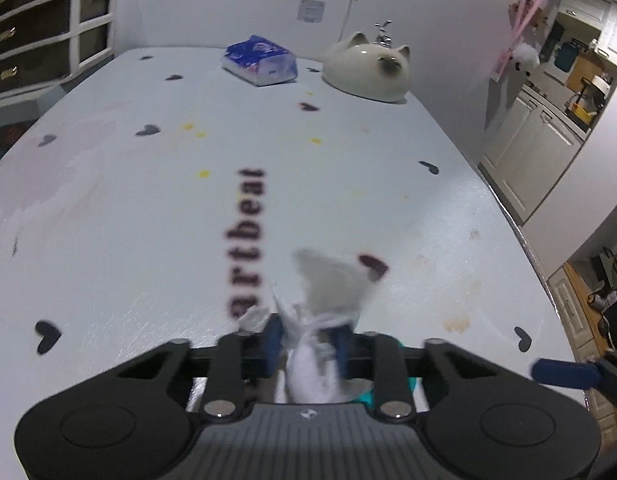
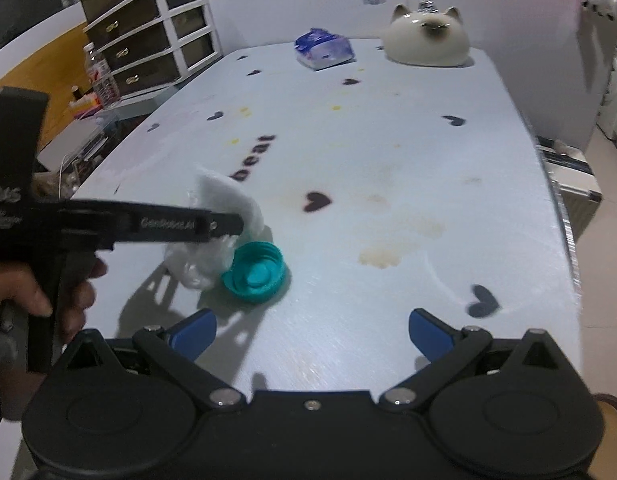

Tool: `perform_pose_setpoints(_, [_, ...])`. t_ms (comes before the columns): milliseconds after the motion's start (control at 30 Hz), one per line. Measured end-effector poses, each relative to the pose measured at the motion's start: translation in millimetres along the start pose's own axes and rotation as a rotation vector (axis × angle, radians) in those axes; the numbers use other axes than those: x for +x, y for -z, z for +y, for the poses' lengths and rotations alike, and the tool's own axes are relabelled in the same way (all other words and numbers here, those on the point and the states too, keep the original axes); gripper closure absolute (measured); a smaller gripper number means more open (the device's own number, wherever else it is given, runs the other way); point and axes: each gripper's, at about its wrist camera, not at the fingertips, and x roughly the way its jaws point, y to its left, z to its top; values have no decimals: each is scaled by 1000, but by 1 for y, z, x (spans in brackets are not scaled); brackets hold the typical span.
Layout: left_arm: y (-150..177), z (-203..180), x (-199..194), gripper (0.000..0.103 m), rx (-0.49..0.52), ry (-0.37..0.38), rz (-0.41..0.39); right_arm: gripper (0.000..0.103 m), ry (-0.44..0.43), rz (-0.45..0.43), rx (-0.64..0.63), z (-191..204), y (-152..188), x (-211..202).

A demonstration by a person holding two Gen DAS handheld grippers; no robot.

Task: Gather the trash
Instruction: 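Grasp the white tissue with the left gripper while the right gripper grasps the teal bottle cap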

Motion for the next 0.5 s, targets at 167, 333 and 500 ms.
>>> perform_pose_setpoints(167, [13,18,-9,86,-46,-26,16,0,-23,21,-48,15,-8,27])
perform_pose_setpoints(333, [32,25,-19,88,-86,-32,35,15,-44,55,-116,34,-15,49])
perform_pose_setpoints(500, [40,33,-30,90,-147,-38,27,31,-44,37,-238,55,-16,59])
